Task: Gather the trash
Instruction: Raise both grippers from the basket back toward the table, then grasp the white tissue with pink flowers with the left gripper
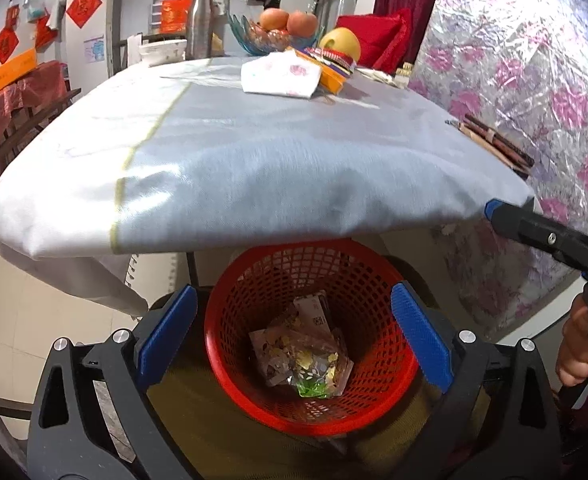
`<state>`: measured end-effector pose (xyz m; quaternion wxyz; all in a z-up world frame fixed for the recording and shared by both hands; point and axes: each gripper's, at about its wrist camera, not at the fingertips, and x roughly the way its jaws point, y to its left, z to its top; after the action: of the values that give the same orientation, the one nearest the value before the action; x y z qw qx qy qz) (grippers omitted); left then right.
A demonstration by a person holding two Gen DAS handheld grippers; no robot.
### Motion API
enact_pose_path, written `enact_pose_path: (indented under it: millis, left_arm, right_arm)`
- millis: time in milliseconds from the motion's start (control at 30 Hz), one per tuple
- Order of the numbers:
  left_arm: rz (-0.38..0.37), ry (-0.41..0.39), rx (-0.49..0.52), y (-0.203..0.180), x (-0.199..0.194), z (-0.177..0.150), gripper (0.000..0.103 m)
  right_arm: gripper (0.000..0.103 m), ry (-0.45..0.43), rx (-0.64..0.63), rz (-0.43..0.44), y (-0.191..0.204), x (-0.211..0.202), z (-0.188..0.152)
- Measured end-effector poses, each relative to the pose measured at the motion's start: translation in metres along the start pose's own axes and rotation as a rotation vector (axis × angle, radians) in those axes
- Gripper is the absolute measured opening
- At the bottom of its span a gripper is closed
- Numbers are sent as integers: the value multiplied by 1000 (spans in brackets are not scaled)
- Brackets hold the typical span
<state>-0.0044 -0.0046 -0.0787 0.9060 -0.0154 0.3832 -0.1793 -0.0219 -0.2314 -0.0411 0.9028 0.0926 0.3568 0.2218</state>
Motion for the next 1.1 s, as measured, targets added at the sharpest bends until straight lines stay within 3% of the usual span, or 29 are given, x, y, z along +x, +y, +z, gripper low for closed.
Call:
enact_pose_path:
  millis: [533, 1100]
  left_arm:
    - [1, -62, 43, -6, -1, 38, 95]
    - [20, -52, 9, 29, 67, 134, 95]
  right_arm:
    - [60, 4, -20, -41, -4, 9, 14]
    - [65, -70, -25, -171, -46, 57, 97]
